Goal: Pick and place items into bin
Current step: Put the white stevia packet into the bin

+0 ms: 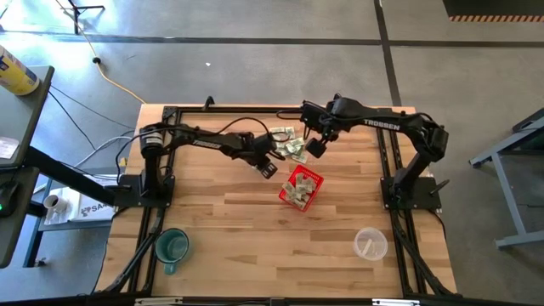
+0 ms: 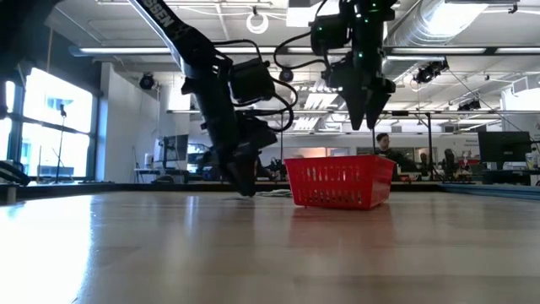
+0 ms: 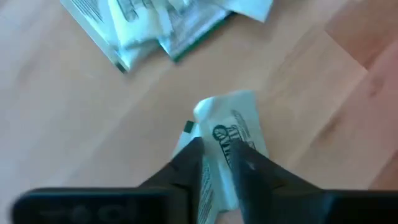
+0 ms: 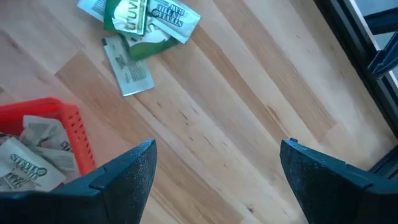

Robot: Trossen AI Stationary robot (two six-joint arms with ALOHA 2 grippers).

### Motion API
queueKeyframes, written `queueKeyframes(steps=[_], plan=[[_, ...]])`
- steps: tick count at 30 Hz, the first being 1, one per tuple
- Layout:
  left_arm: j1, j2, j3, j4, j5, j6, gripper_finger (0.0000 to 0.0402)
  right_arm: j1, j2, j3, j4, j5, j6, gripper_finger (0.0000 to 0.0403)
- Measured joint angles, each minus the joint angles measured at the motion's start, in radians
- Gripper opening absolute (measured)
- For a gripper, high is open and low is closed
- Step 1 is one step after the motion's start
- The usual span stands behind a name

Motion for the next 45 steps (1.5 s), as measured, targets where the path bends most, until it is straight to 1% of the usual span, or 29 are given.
queueKeyframes(steps=[4,6,9,13,17,19,21,26,29,31,33,36,38,40,42,45], plan=[[0.001,0.000,0.064,-0.022,-0.014,0.054,0.0051,-0.009,0.000,0.000,-0.004,0.000,-0.009,0.0330],[0.001,-0.001,0.101,-0.064,-0.015,0.090,0.0024,-0.011,0.000,0.000,-0.012,0.000,-0.010,0.0330],[0.001,-0.001,0.164,-0.119,-0.018,0.140,0.0022,-0.011,0.000,0.000,-0.021,0.000,-0.013,0.0330],[0.001,-0.001,0.246,-0.199,-0.019,0.194,0.0032,-0.011,0.000,0.000,-0.023,0.000,-0.031,0.0330],[0.000,-0.002,0.246,-0.218,0.028,0.205,0.0036,-0.011,0.000,0.000,-0.031,-0.001,-0.036,0.0330],[0.000,-0.002,0.227,-0.218,0.047,0.203,0.0048,-0.011,0.000,0.000,-0.038,-0.004,-0.036,0.0330],[0.000,-0.002,0.210,-0.213,0.049,0.202,0.0073,-0.011,-0.001,0.000,-0.038,-0.004,-0.036,0.0330],[0.000,-0.002,0.203,-0.189,0.089,0.222,0.0158,-0.017,-0.001,0.000,-0.038,-0.010,-0.043,0.0330],[0.000,0.023,0.202,-0.156,0.099,0.245,0.0209,-0.029,-0.001,0.000,-0.038,-0.020,-0.039,0.0330],[0.000,0.049,0.201,-0.157,0.101,0.247,0.0235,-0.037,-0.001,0.000,-0.038,-0.040,-0.033,0.0330],[0.000,0.074,0.202,-0.157,0.102,0.248,0.0253,-0.043,-0.001,0.000,-0.038,-0.054,-0.027,0.0330],[0.000,0.113,0.202,-0.158,0.095,0.252,0.0261,-0.044,-0.002,0.000,-0.039,-0.064,-0.025,0.0330],[0.000,0.120,0.202,-0.154,0.095,0.272,0.0251,-0.043,-0.002,0.000,-0.039,-0.064,-0.024,0.0330],[0.000,0.132,0.204,-0.149,0.090,0.298,0.0228,-0.043,-0.002,0.000,-0.039,-0.065,-0.024,0.0330],[0.000,0.133,0.205,-0.149,0.084,0.315,0.0192,-0.043,-0.002,0.000,-0.040,-0.064,-0.016,0.0330],[0.000,0.134,0.205,-0.142,0.070,0.318,0.0123,-0.043,-0.002,0.000,-0.040,-0.064,-0.009,0.0330]])
